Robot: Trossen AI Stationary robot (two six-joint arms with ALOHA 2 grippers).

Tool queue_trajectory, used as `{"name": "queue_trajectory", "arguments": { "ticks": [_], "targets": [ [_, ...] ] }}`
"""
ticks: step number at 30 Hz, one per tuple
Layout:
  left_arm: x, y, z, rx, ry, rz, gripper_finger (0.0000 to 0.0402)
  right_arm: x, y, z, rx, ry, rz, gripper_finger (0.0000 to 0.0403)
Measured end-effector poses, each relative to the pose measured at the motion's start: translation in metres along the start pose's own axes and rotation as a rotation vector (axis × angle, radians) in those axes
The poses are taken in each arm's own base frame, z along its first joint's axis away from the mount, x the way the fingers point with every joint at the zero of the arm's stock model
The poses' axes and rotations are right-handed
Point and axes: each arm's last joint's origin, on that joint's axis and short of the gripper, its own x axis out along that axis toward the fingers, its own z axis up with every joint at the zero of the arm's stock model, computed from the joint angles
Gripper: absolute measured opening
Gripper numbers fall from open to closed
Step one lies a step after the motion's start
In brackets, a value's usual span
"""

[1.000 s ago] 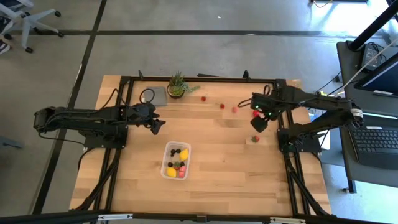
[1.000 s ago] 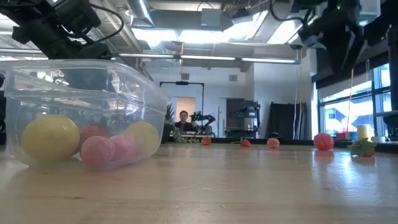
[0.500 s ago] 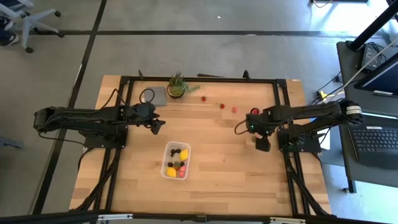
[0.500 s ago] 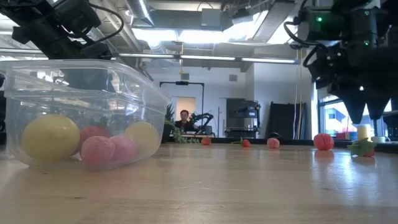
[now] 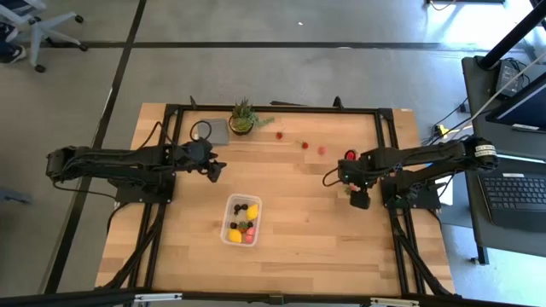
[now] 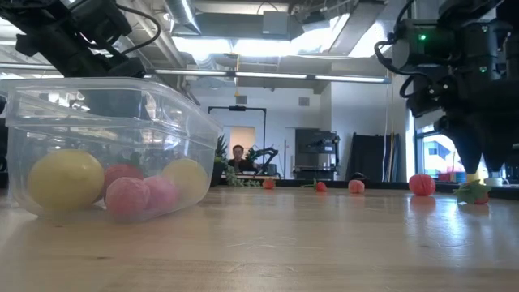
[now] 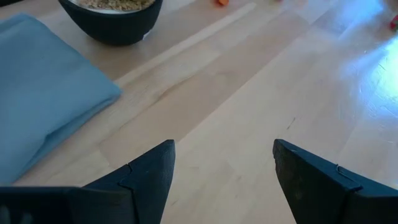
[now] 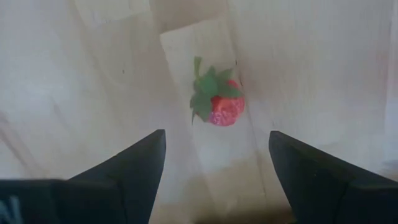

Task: Pick and placing Produce into tupperware
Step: Put the red strawberry into the transparent bin

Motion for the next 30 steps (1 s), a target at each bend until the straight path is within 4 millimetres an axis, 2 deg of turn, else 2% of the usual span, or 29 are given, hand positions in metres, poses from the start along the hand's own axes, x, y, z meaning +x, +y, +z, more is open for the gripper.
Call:
{"name": "queue_trajectory", "arguments": {
  "ticks": [9, 22, 30],
  "targets": [
    [0.0, 0.0, 0.0, -0.001, 0.0, 0.0, 0.0261, 0.012, -0.001, 0.002, 0.045, -0.065, -0.004, 0.0287],
    [0.0, 0.0, 0.0, 0.0, 0.0, 0.0, 0.0261, 0.018, 0.0, 0.008, 0.068, -0.074, -0.009, 0.0287],
    [0.0, 0.0, 0.0, 0.0, 0.0, 0.001, 0.0261, 0.035, 0.0, 0.012, 0.069, 0.022, -0.036, 0.0287]
  ]
}}
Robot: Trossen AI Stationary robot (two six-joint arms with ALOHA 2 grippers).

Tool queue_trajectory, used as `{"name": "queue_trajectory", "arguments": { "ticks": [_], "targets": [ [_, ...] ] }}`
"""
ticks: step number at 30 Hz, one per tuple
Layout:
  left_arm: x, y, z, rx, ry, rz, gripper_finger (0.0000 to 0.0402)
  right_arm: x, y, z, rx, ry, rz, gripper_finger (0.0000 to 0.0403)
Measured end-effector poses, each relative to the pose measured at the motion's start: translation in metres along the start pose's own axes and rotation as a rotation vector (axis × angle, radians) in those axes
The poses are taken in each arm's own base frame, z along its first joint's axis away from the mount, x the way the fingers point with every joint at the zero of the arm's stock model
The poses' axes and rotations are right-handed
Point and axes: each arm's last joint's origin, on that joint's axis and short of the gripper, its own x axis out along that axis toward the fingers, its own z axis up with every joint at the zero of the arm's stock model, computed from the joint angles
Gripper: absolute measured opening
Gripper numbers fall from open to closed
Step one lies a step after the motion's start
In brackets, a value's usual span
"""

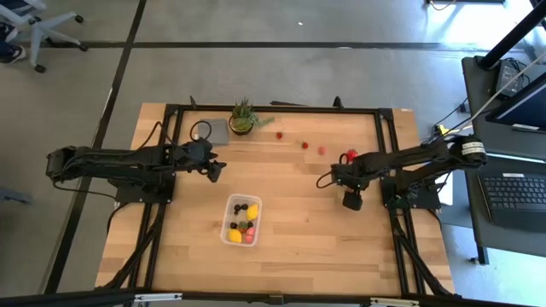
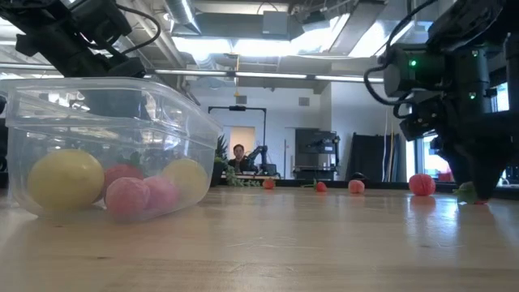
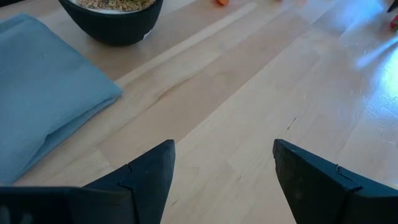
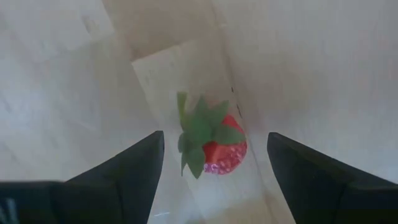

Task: Pick and placing Produce into tupperware
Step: Put the red strawberry into the transparent bin

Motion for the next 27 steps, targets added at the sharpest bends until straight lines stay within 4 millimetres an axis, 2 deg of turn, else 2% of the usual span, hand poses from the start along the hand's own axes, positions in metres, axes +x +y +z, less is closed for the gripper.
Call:
{"name": "queue_trajectory", "arguments": {
  "ticks": [12, 27],
  "targets": [
    [0.0, 0.0, 0.0, 0.0, 0.0, 0.0, 0.0261, 0.014, 0.002, 0.007, 0.0, 0.054, -0.015, 0.0279],
    [0.0, 0.0, 0.0, 0.001, 0.0, 0.0, 0.0261, 0.015, 0.001, 0.006, 0.004, 0.061, -0.017, 0.0144]
  ]
}}
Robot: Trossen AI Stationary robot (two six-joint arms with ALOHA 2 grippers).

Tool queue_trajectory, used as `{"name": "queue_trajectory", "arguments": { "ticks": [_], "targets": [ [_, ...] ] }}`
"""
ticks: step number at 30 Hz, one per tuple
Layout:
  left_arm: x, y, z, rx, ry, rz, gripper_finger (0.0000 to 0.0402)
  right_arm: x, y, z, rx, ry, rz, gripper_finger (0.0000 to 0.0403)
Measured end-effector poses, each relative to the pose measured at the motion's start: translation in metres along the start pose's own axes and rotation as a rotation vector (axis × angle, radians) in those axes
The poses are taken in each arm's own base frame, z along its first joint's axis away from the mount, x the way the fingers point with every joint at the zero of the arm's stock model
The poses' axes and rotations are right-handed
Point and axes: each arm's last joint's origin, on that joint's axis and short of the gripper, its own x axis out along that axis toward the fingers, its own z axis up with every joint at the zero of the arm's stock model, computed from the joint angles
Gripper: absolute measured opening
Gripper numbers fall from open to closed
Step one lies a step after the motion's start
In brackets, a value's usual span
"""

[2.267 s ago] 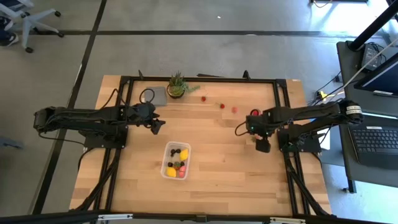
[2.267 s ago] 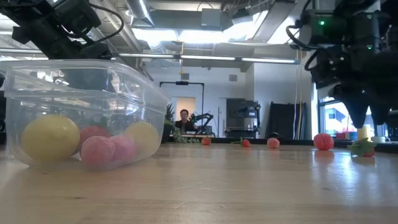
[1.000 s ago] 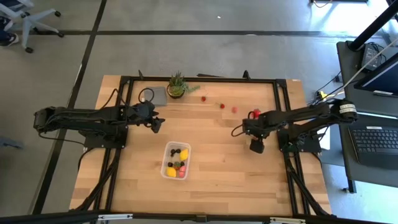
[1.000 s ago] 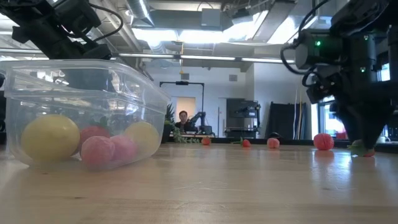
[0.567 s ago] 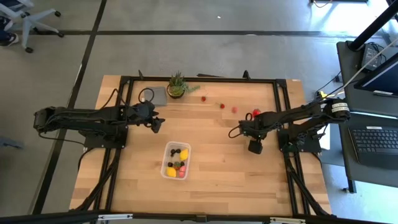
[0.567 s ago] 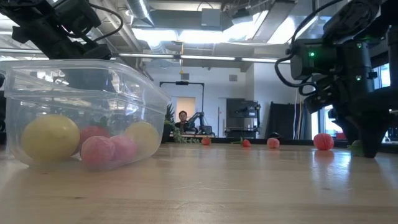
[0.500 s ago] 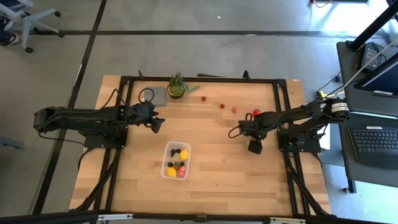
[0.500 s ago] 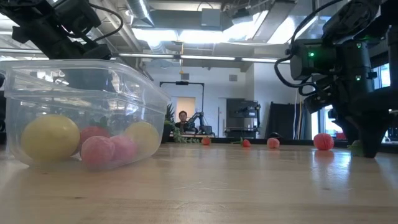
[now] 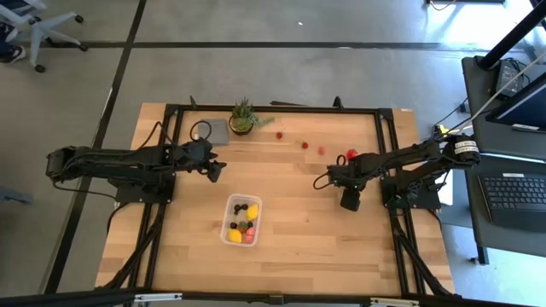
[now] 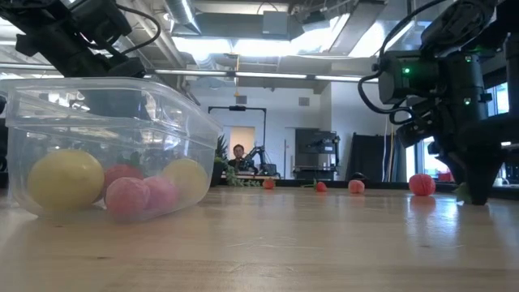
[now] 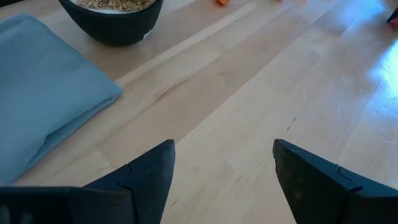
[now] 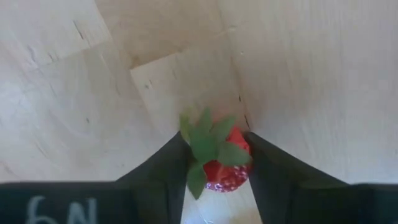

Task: Pick and placing Produce into tupperware
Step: Put the red strawberry into the transparent bin

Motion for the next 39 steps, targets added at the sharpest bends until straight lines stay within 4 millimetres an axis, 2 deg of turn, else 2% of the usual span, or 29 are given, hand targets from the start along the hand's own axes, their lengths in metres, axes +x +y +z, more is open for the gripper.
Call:
{"name": "queue_trajectory", "arguments": {
  "ticks": [10, 15, 21, 27, 32, 36, 39],
  "targets": [
    [0.0, 0.0, 0.0, 0.0, 0.0, 0.0, 0.0261, 0.0, 0.0, 0.0, 0.005, 0.001, 0.001, 0.0137],
    [0.0, 0.0, 0.0, 0.0, 0.0, 0.0, 0.0261, -0.011, 0.005, 0.01, 0.01, -0.022, 0.048, 0.0137],
    [0.0, 0.0, 0.0, 0.0, 0.0, 0.0, 0.0261, -0.049, 0.019, 0.045, 0.06, -0.213, 0.222, 0.0137],
    [0.0, 0.0, 0.0, 0.0, 0.0, 0.0, 0.0261, -0.115, 0.041, 0.089, 0.024, -0.606, 0.442, 0.0137],
    [0.0, 0.0, 0.0, 0.0, 0.0, -0.001, 0.0261, -0.166, 0.06, 0.113, -0.052, -0.91, 0.553, 0.0137],
    [0.0, 0.0, 0.0, 0.0, 0.0, 0.0, 0.0261, -0.179, 0.08, 0.137, -0.123, -1.032, 0.54, 0.0137],
    [0.0, 0.0, 0.0, 0.0, 0.0, 0.0, 0.0261, -0.173, 0.101, 0.161, -0.17, -1.043, 0.552, 0.0137]
  ]
}}
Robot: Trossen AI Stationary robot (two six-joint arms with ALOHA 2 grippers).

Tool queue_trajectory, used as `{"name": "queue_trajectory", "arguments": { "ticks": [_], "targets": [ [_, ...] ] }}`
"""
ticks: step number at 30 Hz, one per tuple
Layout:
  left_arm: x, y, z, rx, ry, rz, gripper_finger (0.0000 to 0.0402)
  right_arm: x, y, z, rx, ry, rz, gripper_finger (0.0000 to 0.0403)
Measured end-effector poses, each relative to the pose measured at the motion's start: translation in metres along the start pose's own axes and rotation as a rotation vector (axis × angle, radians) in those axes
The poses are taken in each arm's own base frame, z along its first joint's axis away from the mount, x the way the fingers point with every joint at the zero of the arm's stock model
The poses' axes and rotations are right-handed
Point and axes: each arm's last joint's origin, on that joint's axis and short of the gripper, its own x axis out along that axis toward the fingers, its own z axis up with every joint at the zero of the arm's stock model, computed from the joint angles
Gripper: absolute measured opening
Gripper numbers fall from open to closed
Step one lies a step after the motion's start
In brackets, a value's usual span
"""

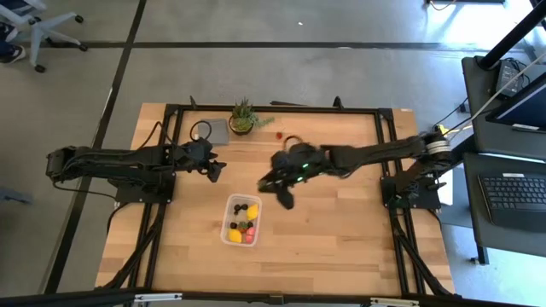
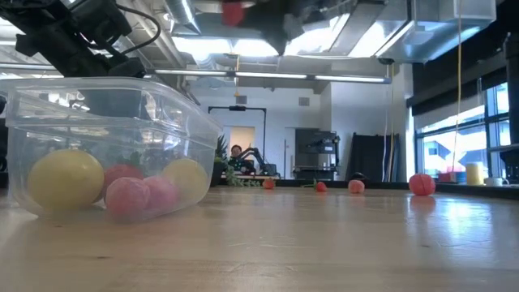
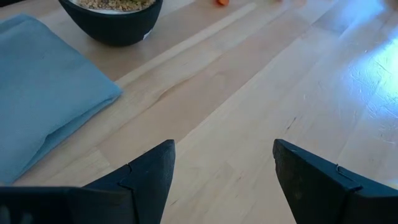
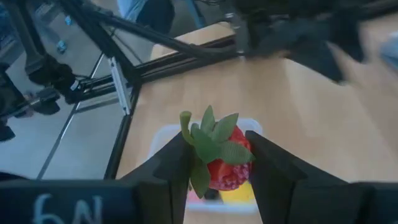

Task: Pick and placing Produce into tupperware
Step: Put the red strawberry into the transparent bin

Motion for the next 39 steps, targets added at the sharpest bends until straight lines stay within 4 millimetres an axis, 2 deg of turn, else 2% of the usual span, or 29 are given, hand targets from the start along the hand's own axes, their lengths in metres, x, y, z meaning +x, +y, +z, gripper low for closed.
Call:
{"name": "queue_trajectory", "arguments": {
  "ticks": [5, 9, 12, 16, 19, 25, 39],
  "targets": [
    [0.0, 0.0, 0.0, 0.001, 0.003, 0.002, 0.0261, 0.057, 0.009, -0.008, -0.052, 0.072, 0.057, 0.0137],
    [0.0, 0.0, 0.0, 0.008, 0.0, 0.006, 0.0261, 0.101, 0.009, -0.023, -0.046, 0.136, 0.081, 0.0137],
    [0.0, 0.0, 0.0, 0.046, 0.0, 0.007, 0.0261, 0.124, 0.006, -0.031, -0.027, 0.162, 0.084, 0.0144],
    [0.0, 0.0, 0.0, 0.051, -0.001, 0.007, 0.0261, 0.145, -0.001, -0.041, -0.012, 0.2, 0.069, 0.0153],
    [0.0, 0.0, 0.0, 0.051, -0.001, 0.006, 0.0261, 0.153, -0.006, -0.051, 0.019, 0.241, 0.05, 0.0155],
    [0.0, 0.0, 0.0, 0.051, 0.0, 0.006, 0.0261, 0.154, -0.012, -0.065, 0.064, 0.344, 0.004, 0.0157],
    [0.0, 0.0, 0.0, 0.05, 0.0, 0.005, 0.0261, 0.154, -0.012, -0.064, 0.184, 0.369, 0.035, 0.016]
  ]
}}
